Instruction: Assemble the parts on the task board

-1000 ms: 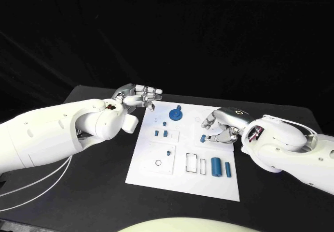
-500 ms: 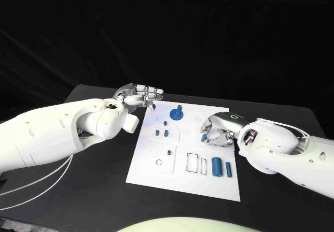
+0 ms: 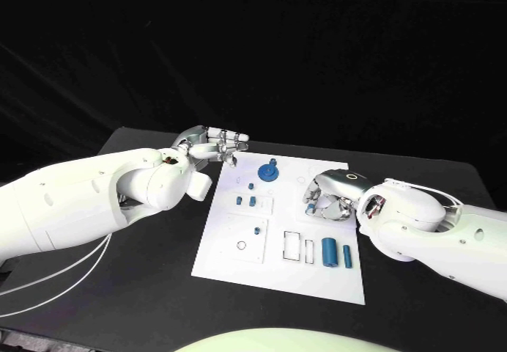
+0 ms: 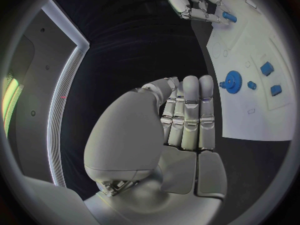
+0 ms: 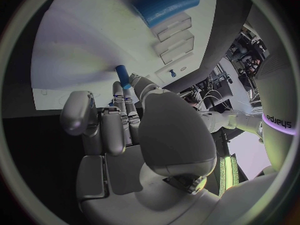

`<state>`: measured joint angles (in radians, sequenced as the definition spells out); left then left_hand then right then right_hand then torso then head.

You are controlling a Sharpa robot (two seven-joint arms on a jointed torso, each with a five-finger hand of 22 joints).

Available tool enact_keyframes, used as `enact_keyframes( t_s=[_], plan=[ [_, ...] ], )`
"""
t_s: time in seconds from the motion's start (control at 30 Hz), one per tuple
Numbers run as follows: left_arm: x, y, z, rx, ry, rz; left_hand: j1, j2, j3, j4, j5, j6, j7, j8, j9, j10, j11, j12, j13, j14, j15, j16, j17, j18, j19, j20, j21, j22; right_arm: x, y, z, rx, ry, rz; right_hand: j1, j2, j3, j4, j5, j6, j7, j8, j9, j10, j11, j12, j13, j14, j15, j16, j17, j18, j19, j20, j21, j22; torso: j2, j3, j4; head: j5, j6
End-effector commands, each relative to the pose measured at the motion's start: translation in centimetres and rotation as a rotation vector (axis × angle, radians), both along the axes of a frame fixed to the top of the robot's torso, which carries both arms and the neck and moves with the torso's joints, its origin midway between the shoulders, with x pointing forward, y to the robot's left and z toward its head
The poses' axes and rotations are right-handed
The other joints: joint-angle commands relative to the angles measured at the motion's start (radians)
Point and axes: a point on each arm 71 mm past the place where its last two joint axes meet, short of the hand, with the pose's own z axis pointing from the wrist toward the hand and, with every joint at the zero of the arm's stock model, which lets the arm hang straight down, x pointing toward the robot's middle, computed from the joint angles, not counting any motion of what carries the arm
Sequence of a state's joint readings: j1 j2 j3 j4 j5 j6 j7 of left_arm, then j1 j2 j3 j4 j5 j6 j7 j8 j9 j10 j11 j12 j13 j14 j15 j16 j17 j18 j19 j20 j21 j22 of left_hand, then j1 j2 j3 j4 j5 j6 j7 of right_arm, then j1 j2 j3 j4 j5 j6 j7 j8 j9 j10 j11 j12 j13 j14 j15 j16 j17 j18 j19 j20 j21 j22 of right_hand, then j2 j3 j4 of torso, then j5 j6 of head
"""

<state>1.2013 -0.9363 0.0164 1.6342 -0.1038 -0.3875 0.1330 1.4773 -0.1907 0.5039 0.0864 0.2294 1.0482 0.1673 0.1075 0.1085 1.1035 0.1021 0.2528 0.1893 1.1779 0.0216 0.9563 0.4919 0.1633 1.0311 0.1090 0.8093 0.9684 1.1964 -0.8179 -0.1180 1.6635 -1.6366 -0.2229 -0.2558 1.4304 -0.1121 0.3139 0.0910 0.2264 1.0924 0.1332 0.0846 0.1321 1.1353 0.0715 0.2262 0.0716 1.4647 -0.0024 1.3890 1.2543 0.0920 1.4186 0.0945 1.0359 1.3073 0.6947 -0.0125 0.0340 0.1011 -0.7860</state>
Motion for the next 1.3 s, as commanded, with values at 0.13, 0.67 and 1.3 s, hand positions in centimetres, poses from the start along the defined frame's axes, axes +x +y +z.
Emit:
enact_keyframes(
  t_s=[0.13, 0.67, 1.3],
  plan=[
    [0.0, -0.3, 0.1, -0.009, -0.002, -0.018, -0.004, 0.006, -0.001, -0.004, -0.002, -0.002, 0.006, 0.007, -0.001, -0.006, -0.001, 0.006, 0.001, -0.005, -0.001, -0.006, -0.001, 0.019, -0.006, -0.001, -0.003, 0.0, 0.1, -0.1, -0.3, -0.036, -0.009, 0.003, 0.009, 0.007, 0.017, -0.003, -0.009, 0.013, -0.002, 0.005, 0.003, 0.016, -0.004, 0.001, 0.001, 0.046, -0.009, 0.007, 0.002, -0.002, 0.007, -0.002, 0.011, 0.127, 0.0, -0.0001, 0.0001, 0.0, -0.001],
    [0.0, -0.2, 0.1, -0.007, -0.001, -0.017, -0.004, 0.007, -0.001, -0.005, -0.002, -0.003, 0.006, 0.008, -0.002, -0.007, -0.001, 0.008, 0.001, -0.005, -0.001, -0.006, -0.001, 0.019, -0.007, 0.0, -0.004, -0.001, 0.2, 0.0, -1.0, -0.077, -0.012, 0.006, 0.013, -0.002, 0.035, -0.01, -0.007, 0.024, -0.003, 0.007, 0.004, 0.02, -0.004, -0.008, -0.001, 0.046, -0.01, 0.01, 0.005, -0.004, 0.009, -0.004, 0.018, 0.131, 0.0, 0.0003, -0.0002, 0.0, -0.003],
    [0.0, -0.2, 0.1, -0.005, 0.001, -0.014, -0.004, 0.007, -0.001, -0.005, -0.002, -0.003, 0.006, 0.008, -0.002, -0.007, -0.001, 0.008, 0.001, -0.005, -0.001, -0.006, -0.001, 0.019, -0.007, 0.0, -0.004, -0.001, 0.1, -0.1, -1.3, -0.102, 0.008, 0.005, 0.016, -0.007, 0.053, -0.018, -0.003, 0.038, -0.006, 0.01, 0.006, 0.038, -0.008, -0.01, 0.0, 0.046, -0.013, 0.011, 0.004, -0.005, 0.01, -0.007, 0.023, 0.135, -0.001, 0.0001, -0.0004, -0.001, -0.005]
  ],
)
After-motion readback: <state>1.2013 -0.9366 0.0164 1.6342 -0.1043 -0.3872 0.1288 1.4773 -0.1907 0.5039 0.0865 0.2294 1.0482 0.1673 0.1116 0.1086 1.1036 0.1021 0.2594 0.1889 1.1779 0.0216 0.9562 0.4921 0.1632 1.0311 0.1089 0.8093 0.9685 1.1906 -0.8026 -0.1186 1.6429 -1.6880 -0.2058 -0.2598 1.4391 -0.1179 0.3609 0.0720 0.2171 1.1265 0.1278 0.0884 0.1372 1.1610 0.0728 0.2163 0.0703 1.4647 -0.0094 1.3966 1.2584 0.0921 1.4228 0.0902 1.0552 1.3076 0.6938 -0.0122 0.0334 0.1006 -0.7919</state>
